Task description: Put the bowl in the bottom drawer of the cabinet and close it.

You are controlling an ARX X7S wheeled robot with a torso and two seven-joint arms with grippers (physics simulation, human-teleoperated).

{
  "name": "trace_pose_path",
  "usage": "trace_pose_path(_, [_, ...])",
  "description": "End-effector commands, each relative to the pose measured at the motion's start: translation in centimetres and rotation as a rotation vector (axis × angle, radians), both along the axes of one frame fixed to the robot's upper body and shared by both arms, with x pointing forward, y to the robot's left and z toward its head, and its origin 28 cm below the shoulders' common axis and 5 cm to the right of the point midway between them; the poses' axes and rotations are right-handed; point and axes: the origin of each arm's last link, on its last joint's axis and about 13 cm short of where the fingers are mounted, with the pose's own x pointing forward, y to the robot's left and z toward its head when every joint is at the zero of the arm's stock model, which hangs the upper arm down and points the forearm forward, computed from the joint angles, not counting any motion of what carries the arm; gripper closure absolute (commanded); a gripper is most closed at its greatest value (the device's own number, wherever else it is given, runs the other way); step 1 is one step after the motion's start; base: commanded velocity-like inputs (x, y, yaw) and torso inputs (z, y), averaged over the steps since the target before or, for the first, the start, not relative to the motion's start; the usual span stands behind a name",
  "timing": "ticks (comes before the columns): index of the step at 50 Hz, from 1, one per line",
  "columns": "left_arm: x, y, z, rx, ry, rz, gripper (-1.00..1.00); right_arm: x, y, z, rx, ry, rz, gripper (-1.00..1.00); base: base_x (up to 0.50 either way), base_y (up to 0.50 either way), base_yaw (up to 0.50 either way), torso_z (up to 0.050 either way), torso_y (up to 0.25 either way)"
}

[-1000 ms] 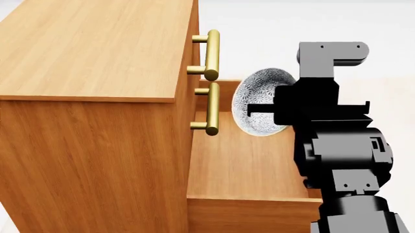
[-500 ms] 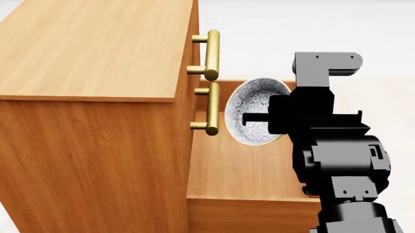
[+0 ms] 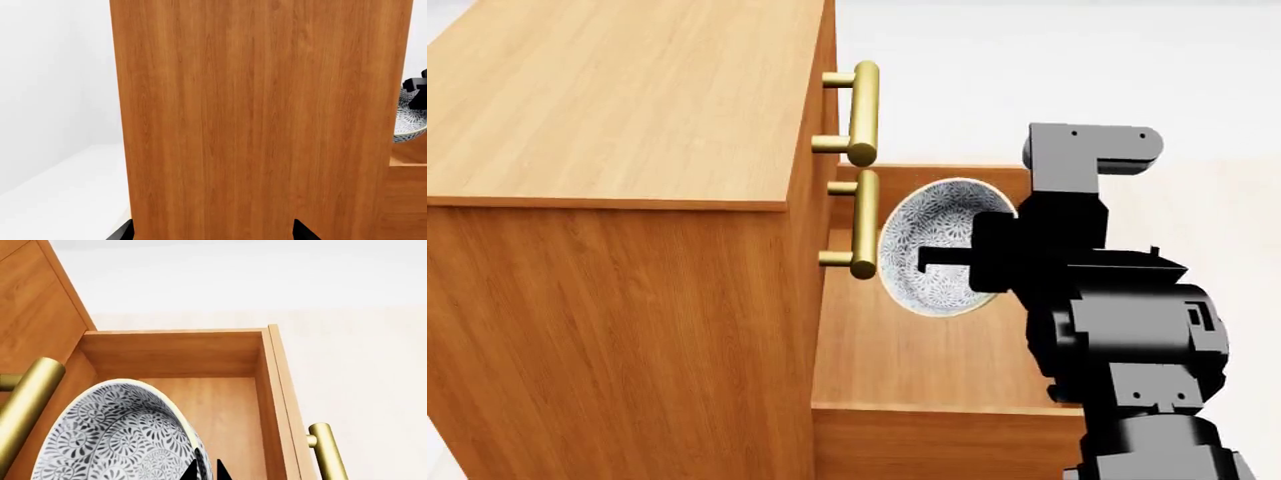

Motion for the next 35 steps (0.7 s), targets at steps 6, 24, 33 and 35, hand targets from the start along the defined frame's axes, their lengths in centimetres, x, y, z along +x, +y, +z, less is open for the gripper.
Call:
trace_pose_path(6, [0.0,0.1,0.0,-0.002,-0.001,0.001,-1.0,-0.1,0.3,0.1,0.02,0.006,0.026,1.0,0.0,0.0,0.0,0.0,0.002])
trace_pose_path(24, [0.0,0.0,0.0,-0.001,-0.001,0.002,-1.0,-0.3,0.0,-0.8,0.045,0.054,0.049,1.0,0.0,0.0,0.0,0.0,0.0])
trace_pose_path(33, [0.0,0.0,0.0,-0.001,-0.001,0.002,-1.0,-0.4,0.0,-1.1,0.053,0.067,0.065,1.0,0.0,0.0,0.0,0.0,0.001])
trace_pose_path(35, [0.0,0.0,0.0,-0.002,-0.001,0.002,-1.0,-0.4,0.1,-1.2,0.055,0.07,0.068,1.0,0.0,0.0,0.0,0.0,0.0])
